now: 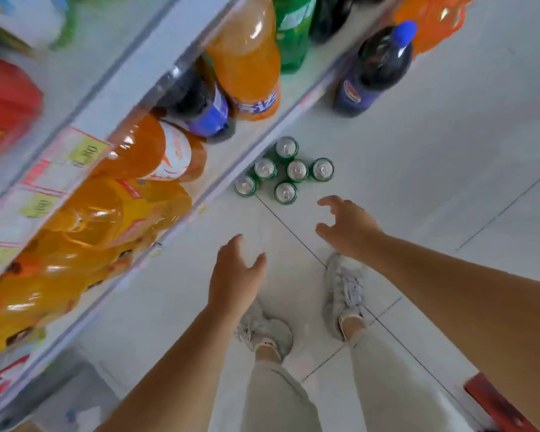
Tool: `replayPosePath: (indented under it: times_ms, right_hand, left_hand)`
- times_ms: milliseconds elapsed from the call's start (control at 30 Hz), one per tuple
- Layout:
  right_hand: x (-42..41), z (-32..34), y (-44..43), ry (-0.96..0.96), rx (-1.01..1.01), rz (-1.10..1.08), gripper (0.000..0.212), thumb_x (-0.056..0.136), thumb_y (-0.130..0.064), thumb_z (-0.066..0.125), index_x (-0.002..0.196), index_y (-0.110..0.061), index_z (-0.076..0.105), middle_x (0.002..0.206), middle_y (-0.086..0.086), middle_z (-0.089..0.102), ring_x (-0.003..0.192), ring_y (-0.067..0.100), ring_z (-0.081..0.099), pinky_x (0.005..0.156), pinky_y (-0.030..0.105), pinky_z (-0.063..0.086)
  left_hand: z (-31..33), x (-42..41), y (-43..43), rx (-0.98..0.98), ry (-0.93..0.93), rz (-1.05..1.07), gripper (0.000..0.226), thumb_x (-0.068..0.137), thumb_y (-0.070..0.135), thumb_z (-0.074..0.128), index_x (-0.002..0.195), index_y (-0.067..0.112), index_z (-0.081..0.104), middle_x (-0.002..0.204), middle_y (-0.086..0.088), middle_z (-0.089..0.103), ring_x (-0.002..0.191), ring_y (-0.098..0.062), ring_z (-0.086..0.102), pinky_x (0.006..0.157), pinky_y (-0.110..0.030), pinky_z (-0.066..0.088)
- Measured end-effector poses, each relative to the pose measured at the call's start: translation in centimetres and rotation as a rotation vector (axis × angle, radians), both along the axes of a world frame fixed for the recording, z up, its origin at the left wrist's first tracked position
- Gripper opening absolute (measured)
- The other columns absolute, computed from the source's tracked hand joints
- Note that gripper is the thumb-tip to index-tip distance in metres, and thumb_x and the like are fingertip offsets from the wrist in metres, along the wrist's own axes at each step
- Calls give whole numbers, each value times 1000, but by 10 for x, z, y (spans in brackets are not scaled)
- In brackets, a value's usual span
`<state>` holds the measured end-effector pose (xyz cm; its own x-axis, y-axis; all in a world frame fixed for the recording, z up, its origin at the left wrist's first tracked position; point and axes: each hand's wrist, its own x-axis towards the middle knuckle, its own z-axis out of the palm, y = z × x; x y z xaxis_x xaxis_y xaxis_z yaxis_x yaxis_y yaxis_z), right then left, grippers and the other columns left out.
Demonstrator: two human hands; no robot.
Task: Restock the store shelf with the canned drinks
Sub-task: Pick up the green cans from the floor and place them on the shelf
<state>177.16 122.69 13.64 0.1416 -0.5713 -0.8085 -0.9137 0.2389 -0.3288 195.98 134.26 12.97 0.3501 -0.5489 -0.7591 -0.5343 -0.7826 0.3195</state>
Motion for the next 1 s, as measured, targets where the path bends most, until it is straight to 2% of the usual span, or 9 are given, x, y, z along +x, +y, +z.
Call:
replayPosePath:
  times_ms: [67, 133, 233, 333, 433, 533, 600, 833, 1000]
  right_hand:
    - [8, -55, 3, -3, 6, 4, 56, 90, -31, 53, 143, -33, 34, 133, 3, 49, 111, 23, 53, 78, 28, 40]
    - [16, -105, 7, -18, -5, 7, 62, 89, -31, 54, 145, -36, 28, 130, 4, 48, 105, 23, 54, 78, 31, 45]
    - [25, -166, 11, -34, -39, 6, 74, 89, -37, 58, 148, -41, 15, 134, 4, 43, 96, 24, 57, 75, 34, 49]
    - [35, -208, 13, -102, -92, -21, 86, 87, -43, 65, 148, -48, 5, 144, 1, 34, 109, 26, 57, 79, 32, 46]
    - [46, -233, 14, -165, -156, -48, 95, 82, -43, 71, 146, -52, 2, 147, 0, 32, 115, 26, 56, 88, 36, 49]
    - [57, -246, 12, -136, -217, -62, 91, 80, -37, 74, 147, -46, 12, 138, 5, 40, 109, 30, 58, 88, 40, 51]
    - [62, -252, 11, -92, -264, -53, 81, 81, -34, 74, 143, -39, 22, 131, 7, 45, 103, 32, 59, 84, 41, 52]
    - [53, -242, 8, -21, -284, 11, 66, 77, -37, 73, 130, -33, 34, 109, 4, 59, 87, 28, 59, 69, 30, 44]
    - [34, -147, 17, -44, -237, -82, 64, 72, -43, 75, 125, -35, 40, 96, -5, 61, 88, 24, 59, 71, 29, 44]
  left_hand:
    - [-61, 6, -9, -5, -10, 0, 64, 89, 41, 63, 144, 19, 40, 139, -9, 47, 123, -24, 54, 102, -41, 44]
    - [-118, 13, -19, -26, -29, -3, 70, 87, 44, 63, 146, 19, 36, 143, -8, 45, 126, -23, 52, 104, -42, 44]
    - [-186, 22, -35, -37, -13, 88, 89, 83, 46, 70, 153, 19, 22, 153, -8, 34, 134, -22, 45, 107, -44, 42]
    - [-232, 26, -48, -102, 80, 270, 112, 73, 44, 81, 155, 24, 8, 160, -5, 21, 143, -21, 33, 113, -44, 36]
    - [-257, 25, -60, -199, 76, 363, 115, 68, 38, 87, 154, 23, 12, 159, -2, 27, 142, -21, 33, 114, -42, 35]
    - [-266, 21, -74, -334, 5, 421, 88, 66, 32, 88, 138, 23, 38, 134, 6, 51, 120, -14, 50, 97, -27, 40]
    - [-268, 21, -82, -371, -24, 464, 75, 67, 33, 87, 129, 22, 46, 121, 9, 56, 107, -10, 53, 88, -22, 39]
    - [-251, 29, -68, -377, -78, 357, 71, 66, 36, 88, 126, 23, 52, 114, 10, 63, 101, -12, 57, 87, -24, 45]
    - [-157, 21, -31, -245, 30, 347, 65, 66, 35, 86, 121, 31, 53, 104, 16, 63, 96, -10, 60, 83, -28, 52]
